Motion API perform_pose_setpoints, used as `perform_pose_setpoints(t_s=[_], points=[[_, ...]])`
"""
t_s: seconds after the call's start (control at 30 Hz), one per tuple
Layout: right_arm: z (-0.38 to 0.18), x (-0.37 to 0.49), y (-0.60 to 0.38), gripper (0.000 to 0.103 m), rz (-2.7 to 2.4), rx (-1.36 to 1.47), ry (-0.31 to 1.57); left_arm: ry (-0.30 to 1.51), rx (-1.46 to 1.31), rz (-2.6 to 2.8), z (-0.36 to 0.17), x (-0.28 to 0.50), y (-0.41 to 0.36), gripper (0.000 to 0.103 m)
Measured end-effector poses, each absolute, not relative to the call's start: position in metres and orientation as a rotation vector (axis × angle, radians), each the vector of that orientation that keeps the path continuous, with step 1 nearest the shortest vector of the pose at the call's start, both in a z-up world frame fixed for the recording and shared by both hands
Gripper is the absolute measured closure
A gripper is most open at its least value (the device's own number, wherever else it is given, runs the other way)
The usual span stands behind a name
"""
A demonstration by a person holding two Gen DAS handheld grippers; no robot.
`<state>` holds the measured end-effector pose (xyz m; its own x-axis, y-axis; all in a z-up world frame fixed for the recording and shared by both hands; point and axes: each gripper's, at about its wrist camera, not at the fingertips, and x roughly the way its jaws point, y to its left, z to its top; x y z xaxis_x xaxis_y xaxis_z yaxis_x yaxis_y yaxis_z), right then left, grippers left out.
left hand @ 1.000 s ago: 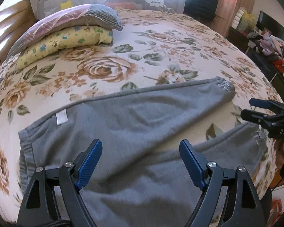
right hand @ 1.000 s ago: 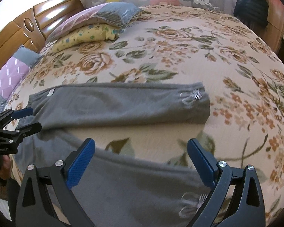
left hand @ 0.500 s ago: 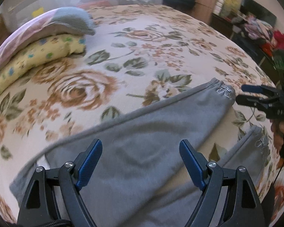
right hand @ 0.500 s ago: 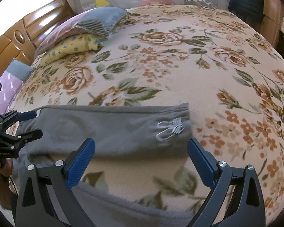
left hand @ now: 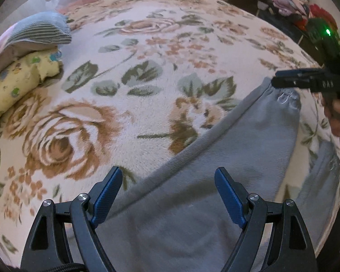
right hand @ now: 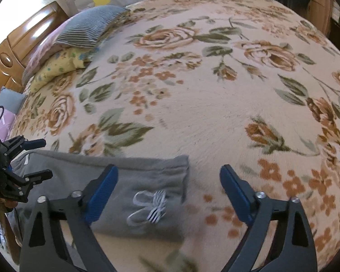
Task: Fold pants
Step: 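Lower both grippers onto the sweatpants' cuff ends and close them, then lift the cuffs with both grippers and fold them over toward the waistband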
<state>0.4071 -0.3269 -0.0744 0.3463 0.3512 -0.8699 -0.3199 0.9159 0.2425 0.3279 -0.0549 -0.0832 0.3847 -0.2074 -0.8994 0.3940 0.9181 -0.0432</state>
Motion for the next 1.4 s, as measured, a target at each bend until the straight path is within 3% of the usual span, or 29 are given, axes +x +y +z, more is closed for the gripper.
perform_pose_setpoints(t_s=[0.27,0.37,0.43,0.5,0.53,0.57,0.6,0.67,0.97,1.27,1.33,1.4], points=[[-0.100,0.428,-0.323,0.042,0.457,0.042,1.208,1.180,0.231,-0.468,-0.106,0.341,-0.063,0.021],[-0.101,0.425,-0.318,0.045,0.484,0.039,1.212,1.186,0.209,-0.482,-0.107,0.342,-0.063,0.023],[-0.100,0.422,-0.315,0.048,0.516,0.042,1.216,1.190,0.198,-0.499,-0.107,0.342,-0.062,0.031],[-0.100,0.417,-0.309,0.064,0.513,-0.021,1.209,1.194,0.188,-0.518,-0.103,0.340,-0.063,0.057],[-0.100,0.415,-0.306,0.071,0.496,-0.069,1.204,1.197,0.189,-0.523,-0.101,0.339,-0.064,0.063],[-0.100,0.415,-0.307,0.081,0.495,-0.073,1.204,1.199,0.196,-0.526,-0.099,0.338,-0.066,0.078],[-0.098,0.414,-0.310,0.084,0.509,-0.047,1.202,1.200,0.208,-0.531,-0.097,0.336,-0.068,0.088],[-0.091,0.412,-0.315,0.086,0.527,-0.008,1.182,1.192,0.235,-0.527,-0.093,0.329,-0.072,0.094],[-0.045,0.374,-0.324,0.089,0.622,0.051,1.044,1.135,0.171,-0.595,-0.052,0.279,-0.074,0.100],[-0.017,0.310,-0.330,0.091,0.822,0.031,0.932,1.072,0.209,-0.559,-0.031,0.244,-0.089,0.098],[-0.017,0.300,-0.332,0.091,0.822,0.015,0.939,1.052,0.244,-0.533,-0.029,0.250,-0.089,0.083],[-0.018,0.295,-0.335,0.092,0.822,0.023,0.947,1.047,0.292,-0.527,-0.030,0.255,-0.089,0.047]])
